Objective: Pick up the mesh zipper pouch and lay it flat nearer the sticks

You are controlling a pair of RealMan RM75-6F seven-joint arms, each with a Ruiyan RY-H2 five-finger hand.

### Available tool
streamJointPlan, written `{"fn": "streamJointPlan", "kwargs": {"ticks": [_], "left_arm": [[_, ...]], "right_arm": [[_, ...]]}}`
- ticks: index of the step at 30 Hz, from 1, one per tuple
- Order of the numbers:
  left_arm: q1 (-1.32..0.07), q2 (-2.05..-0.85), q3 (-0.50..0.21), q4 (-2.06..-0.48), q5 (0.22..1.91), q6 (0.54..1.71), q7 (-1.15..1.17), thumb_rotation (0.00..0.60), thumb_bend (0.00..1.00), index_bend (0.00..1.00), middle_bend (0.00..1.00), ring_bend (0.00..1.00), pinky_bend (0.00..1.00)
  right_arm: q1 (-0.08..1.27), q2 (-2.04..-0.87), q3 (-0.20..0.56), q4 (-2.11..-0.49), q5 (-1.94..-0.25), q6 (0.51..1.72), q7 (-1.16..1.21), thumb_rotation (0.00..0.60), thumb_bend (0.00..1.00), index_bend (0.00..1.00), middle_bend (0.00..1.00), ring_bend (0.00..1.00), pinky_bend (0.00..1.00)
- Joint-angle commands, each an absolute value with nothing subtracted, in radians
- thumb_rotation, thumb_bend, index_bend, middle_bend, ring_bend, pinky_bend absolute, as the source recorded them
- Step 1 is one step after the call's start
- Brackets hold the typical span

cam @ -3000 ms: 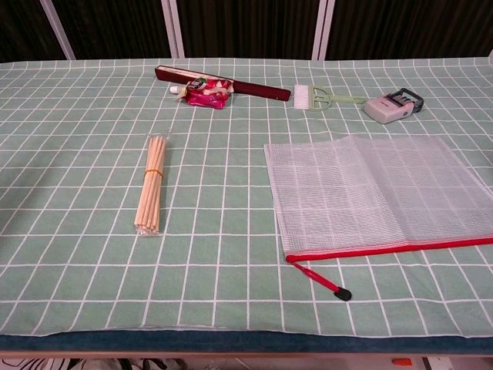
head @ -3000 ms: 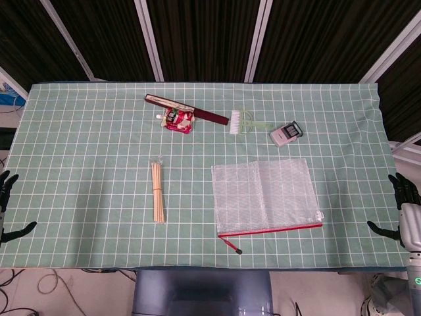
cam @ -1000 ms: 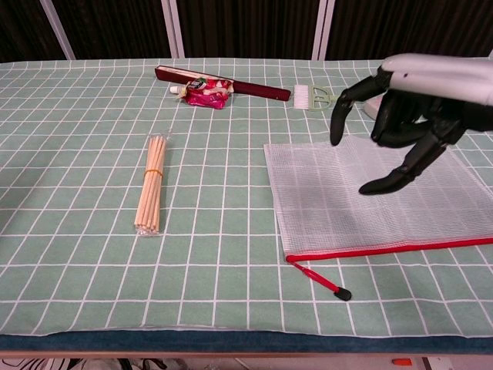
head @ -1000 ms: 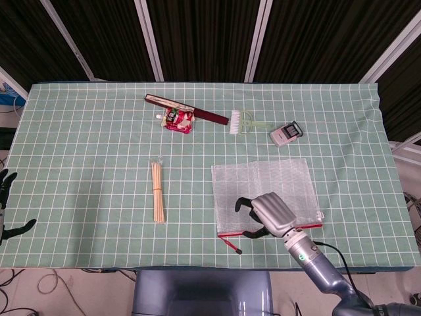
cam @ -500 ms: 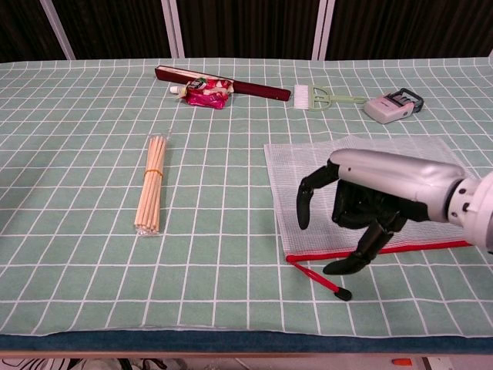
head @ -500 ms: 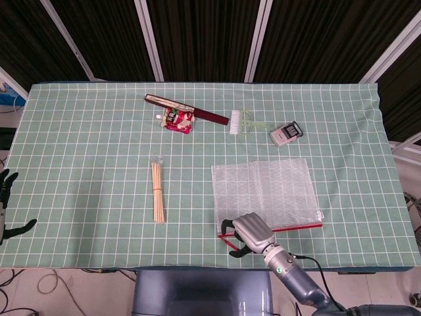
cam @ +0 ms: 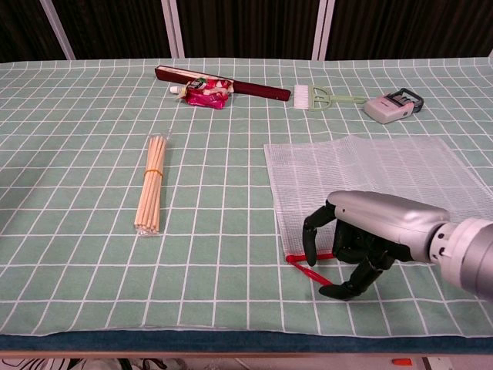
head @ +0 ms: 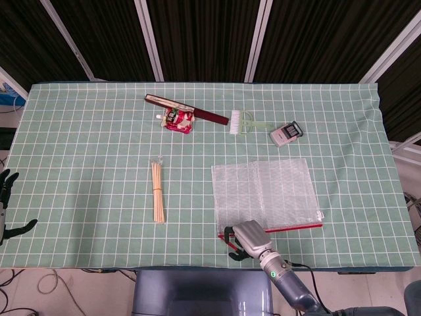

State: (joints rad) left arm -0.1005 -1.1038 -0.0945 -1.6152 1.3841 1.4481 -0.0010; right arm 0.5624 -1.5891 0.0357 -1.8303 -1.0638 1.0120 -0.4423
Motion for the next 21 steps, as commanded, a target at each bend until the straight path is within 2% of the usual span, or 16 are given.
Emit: {"fn": "streamJointPlan", "kwargs": {"ticks": [1,21], "left_arm": [[-0.101,-1.103,-0.095,-1.617,1.383,1.447,-0.002,0.6,0.0,0.0,0.0,0.0,0.0],[-0.102,-1.101,-0.093,-1.618,1.384,1.444,-0.004,0.6,0.0,0.0,0.0,0.0,0.0]], "right_arm": [[0.558,-1.605,0.032,-1.812,-1.056,1.02,-0.441,0.6,0.32,0.53,1.0,1.0,0.95],[0.541,-1.645,0.033,-1.757,-1.014,1.051,-0.441,0.6,0.33,0.54,1.0,1.0,0.95]]}}
